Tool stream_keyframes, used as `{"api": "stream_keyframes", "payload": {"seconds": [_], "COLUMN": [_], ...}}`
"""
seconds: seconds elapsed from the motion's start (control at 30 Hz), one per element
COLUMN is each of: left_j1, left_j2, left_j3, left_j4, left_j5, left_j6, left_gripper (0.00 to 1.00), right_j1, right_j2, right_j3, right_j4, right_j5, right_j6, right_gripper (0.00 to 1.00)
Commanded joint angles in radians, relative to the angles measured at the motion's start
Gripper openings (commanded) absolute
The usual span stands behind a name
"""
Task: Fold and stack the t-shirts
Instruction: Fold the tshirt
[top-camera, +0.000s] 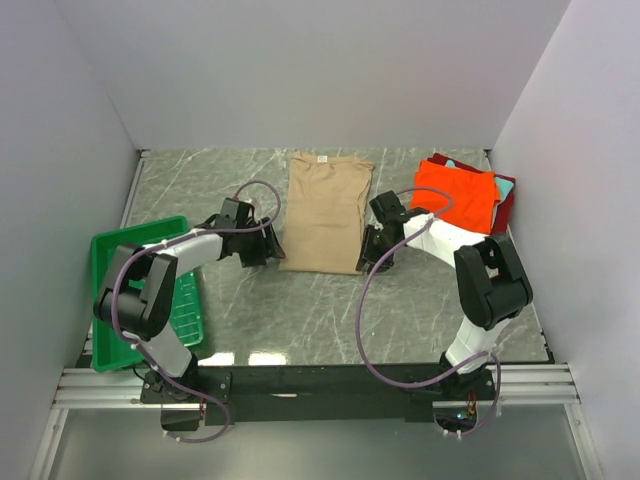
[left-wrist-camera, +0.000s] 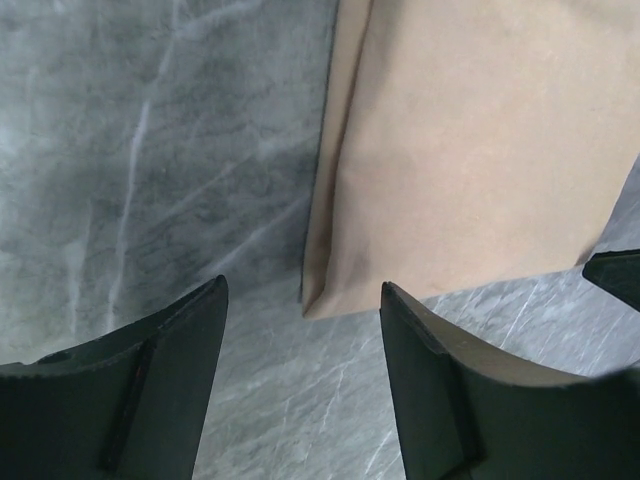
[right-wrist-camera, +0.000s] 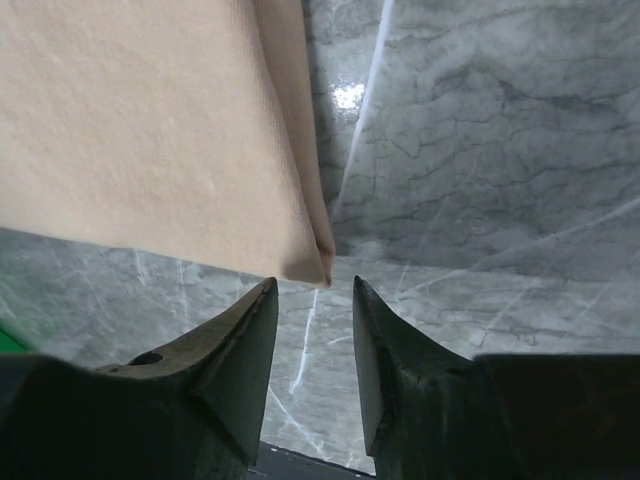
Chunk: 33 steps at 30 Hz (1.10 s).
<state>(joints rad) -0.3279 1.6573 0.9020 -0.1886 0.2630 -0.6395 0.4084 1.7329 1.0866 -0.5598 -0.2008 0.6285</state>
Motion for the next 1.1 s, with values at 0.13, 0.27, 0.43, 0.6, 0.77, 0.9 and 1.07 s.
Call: {"api": "stream_keyframes", "payload": {"seconds": [0.13, 0.27, 0.43, 0.6, 0.77, 0.9, 1.07], "left_j1": [-0.030, -0.042, -0.054, -0.065, -0.072, -0.074, -0.079], "left_j2": [-0.042, -0.045, -0.053, -0.056, -0.047, -0.042, -0.011], "left_j3": [-0.006, -0.011, -0.025, -0.035, -0.032, -0.040, -0.035], "left_j4": [0.012, 0.009, 0.001, 0.005, -0.009, 0.000, 0.024], "left_j5": [-0.007, -0.016, -0.030, -0.042, -0.060, -0.064, -0.045], "left_j6": [-0.005, -0.011, -0.022, -0.034, -0.048, -0.055, -0.066], "left_gripper": [0.67, 0.66, 0.66, 0.66, 0.64, 0.58, 0.48], "right_j1": [0.015, 0.015, 0.017, 0.018, 0.017, 0.018, 0.018], "right_j2": [0.004, 0.024, 0.047, 0.059, 0.073, 0.077, 0.080], "right_j3": [-0.010, -0.017, -0.028, -0.040, -0.047, -0.044, -0.036], "right_j4": [0.055, 0.058, 0.060, 0.066, 0.080, 0.080, 0.069], "right_j5": [-0.025, -0.019, -0.011, -0.014, -0.040, -0.043, -0.038], "right_j6": [0.011, 0.010, 0.010, 0.013, 0.020, 0.020, 0.010], "right_gripper": [0.40, 0.37, 0.33, 0.28, 0.20, 0.18, 0.17]}}
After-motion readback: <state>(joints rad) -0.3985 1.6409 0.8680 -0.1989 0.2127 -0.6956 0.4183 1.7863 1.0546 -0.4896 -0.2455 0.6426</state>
